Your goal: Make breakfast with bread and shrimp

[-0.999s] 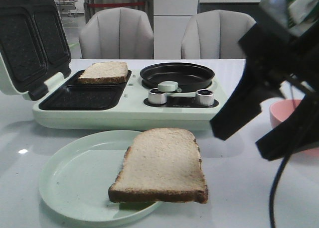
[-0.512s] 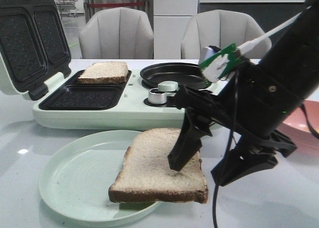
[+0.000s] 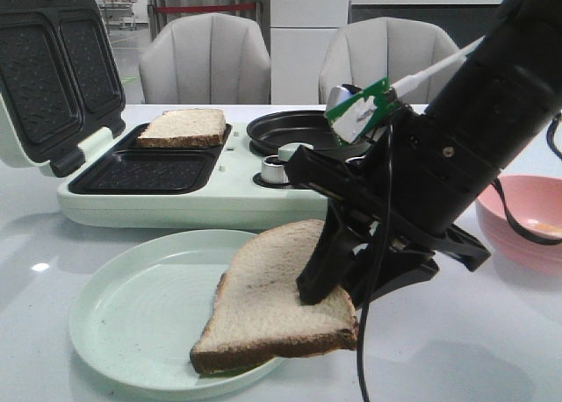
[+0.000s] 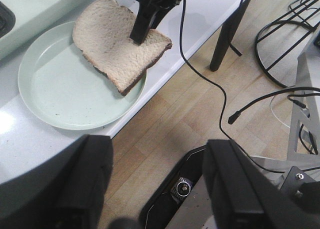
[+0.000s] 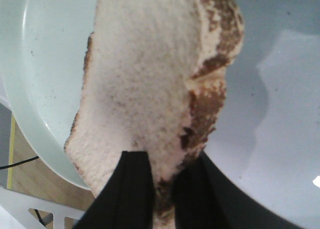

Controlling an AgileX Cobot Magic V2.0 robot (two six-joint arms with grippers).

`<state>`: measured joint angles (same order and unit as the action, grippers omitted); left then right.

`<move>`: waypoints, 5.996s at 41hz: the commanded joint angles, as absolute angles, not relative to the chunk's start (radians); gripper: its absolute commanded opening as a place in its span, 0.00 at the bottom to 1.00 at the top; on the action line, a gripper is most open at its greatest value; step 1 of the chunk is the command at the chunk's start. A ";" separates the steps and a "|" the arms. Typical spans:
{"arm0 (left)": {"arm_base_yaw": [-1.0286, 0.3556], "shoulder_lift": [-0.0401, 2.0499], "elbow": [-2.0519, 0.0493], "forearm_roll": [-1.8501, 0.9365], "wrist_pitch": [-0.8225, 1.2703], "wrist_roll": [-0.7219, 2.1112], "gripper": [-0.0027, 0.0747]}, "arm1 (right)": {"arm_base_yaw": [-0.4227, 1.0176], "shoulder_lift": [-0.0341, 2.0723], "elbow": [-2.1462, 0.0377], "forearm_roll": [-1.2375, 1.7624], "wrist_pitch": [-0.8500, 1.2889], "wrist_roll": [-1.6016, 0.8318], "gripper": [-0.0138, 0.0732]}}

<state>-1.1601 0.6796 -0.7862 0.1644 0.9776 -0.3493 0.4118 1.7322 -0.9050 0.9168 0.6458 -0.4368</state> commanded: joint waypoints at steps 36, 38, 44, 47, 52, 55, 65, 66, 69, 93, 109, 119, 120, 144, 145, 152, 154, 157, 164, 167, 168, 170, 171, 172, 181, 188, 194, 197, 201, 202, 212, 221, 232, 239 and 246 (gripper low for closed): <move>-1.166 0.679 -0.813 0.176 0.887 -0.348 0.62 | 0.421 1.652 -1.313 1.085 0.642 -0.483 0.23; -1.166 0.679 -0.813 0.178 0.889 -0.348 0.62 | 0.433 1.698 -1.363 1.095 0.642 -0.483 0.23; -1.166 0.679 -0.813 0.178 0.889 -0.348 0.62 | 0.474 1.832 -1.523 1.096 0.642 -0.483 0.23; -1.166 0.679 -0.813 0.178 0.891 -0.348 0.62 | 0.489 1.903 -1.596 1.096 0.643 -0.482 0.23; -1.166 0.679 -0.813 0.178 0.898 -0.348 0.62 | 0.499 2.001 -1.700 1.105 0.644 -0.478 0.24; -1.166 0.679 -0.813 0.178 0.898 -0.348 0.62 | 0.501 2.045 -1.738 1.105 0.638 -0.478 0.28; -1.166 0.679 -0.813 0.178 0.898 -0.348 0.62 | 0.496 2.107 -1.774 1.108 0.639 -0.478 0.81; -1.166 0.679 -0.813 0.178 0.898 -0.348 0.62 | 0.492 2.107 -1.774 1.105 0.639 -0.478 0.84; -1.166 0.679 -0.813 0.183 0.898 -0.348 0.62 | 0.478 2.106 -1.774 1.099 0.650 -0.478 0.85; -1.166 0.679 -0.813 0.208 0.898 -0.348 0.62 | 0.537 1.667 -1.721 0.181 0.839 -0.111 0.76; -1.166 0.679 -0.813 0.208 0.894 -0.348 0.62 | 0.599 1.260 -1.301 -0.076 0.810 0.078 0.76; -1.166 0.679 -0.813 0.218 0.894 -0.348 0.62 | 0.599 1.050 -1.033 -0.075 0.785 0.081 0.76; -1.166 0.679 -0.813 0.221 0.894 -0.348 0.62 | 0.599 1.033 -1.006 -0.075 0.785 0.081 0.76; -1.164 0.860 -0.965 0.389 1.262 -0.351 0.62 | 0.599 0.825 -0.821 -0.072 0.805 0.103 0.76; -1.159 0.883 -0.973 0.400 1.264 -0.351 0.62 | 0.599 0.825 -0.821 -0.072 0.805 0.103 0.76; -1.018 0.986 -1.038 0.432 1.264 -0.351 0.62 | 0.599 0.825 -0.821 -0.072 0.804 0.103 0.76; -0.942 1.002 -1.047 0.424 1.264 -0.344 0.62 | 0.599 0.825 -0.821 -0.072 0.803 0.103 0.76; -0.801 1.020 -1.062 0.400 1.264 -0.307 0.62 | 0.599 0.825 -0.821 -0.072 0.803 0.103 0.76; -0.437 1.029 -1.071 0.184 1.215 -0.094 0.57 | 0.599 0.825 -0.821 -0.072 0.802 0.103 0.76; -0.279 1.029 -1.071 0.030 1.174 0.045 0.49 | 0.599 0.825 -0.821 -0.072 0.802 0.103 0.76; -0.232 1.029 -1.071 -0.017 1.158 0.094 0.45 | 0.599 0.825 -0.821 -0.072 0.802 0.103 0.76; -0.114 1.029 -1.071 -0.120 1.133 0.173 0.38 | 0.599 0.825 -0.821 -0.072 0.802 0.103 0.76; -0.086 1.029 -1.071 -0.160 1.123 0.202 0.35 | 0.599 0.825 -0.821 -0.072 0.802 0.103 0.76; -0.032 1.029 -1.071 -0.212 1.115 0.226 0.32 | 0.599 0.825 -0.821 -0.072 0.802 0.103 0.76; 0.297 1.088 -1.094 -0.506 1.024 0.400 0.16 | 0.599 0.825 -0.821 -0.072 0.802 0.103 0.76; 0.404 1.229 -1.162 -0.677 0.940 0.464 0.16 | 0.599 0.825 -0.821 -0.072 0.802 0.103 0.76; 0.400 1.373 -1.236 -0.693 0.806 0.464 0.16 | 0.599 0.825 -0.821 -0.072 0.802 0.103 0.76; 0.398 1.448 -1.280 -0.715 0.777 0.464 0.16 | 0.599 0.825 -0.821 -0.072 0.802 0.103 0.76; 0.398 1.528 -1.335 -0.739 0.771 0.466 0.16 | 0.599 0.825 -0.821 -0.072 0.802 0.103 0.76; 0.395 1.546 -1.343 -0.741 0.774 0.468 0.16 | 0.599 0.825 -0.821 -0.072 0.802 0.103 0.76; 0.329 1.676 -1.449 -0.814 0.790 0.490 0.16 | 0.599 0.825 -0.821 -0.072 0.802 0.103 0.76; 0.239 1.679 -1.486 -0.819 0.793 0.525 0.16 | 0.599 0.825 -0.821 -0.072 0.802 0.103 0.76; 0.164 1.579 -1.465 -0.819 0.794 0.544 0.16 | 0.599 0.825 -0.821 -0.072 0.802 0.103 0.76; 0.089 1.421 -1.354 -0.814 0.753 0.599 0.16 | 0.599 0.825 -0.821 -0.072 0.802 0.103 0.76; -0.003 1.240 -1.184 -0.812 0.704 0.648 0.16 | 0.599 0.825 -0.821 -0.072 0.802 0.103 0.76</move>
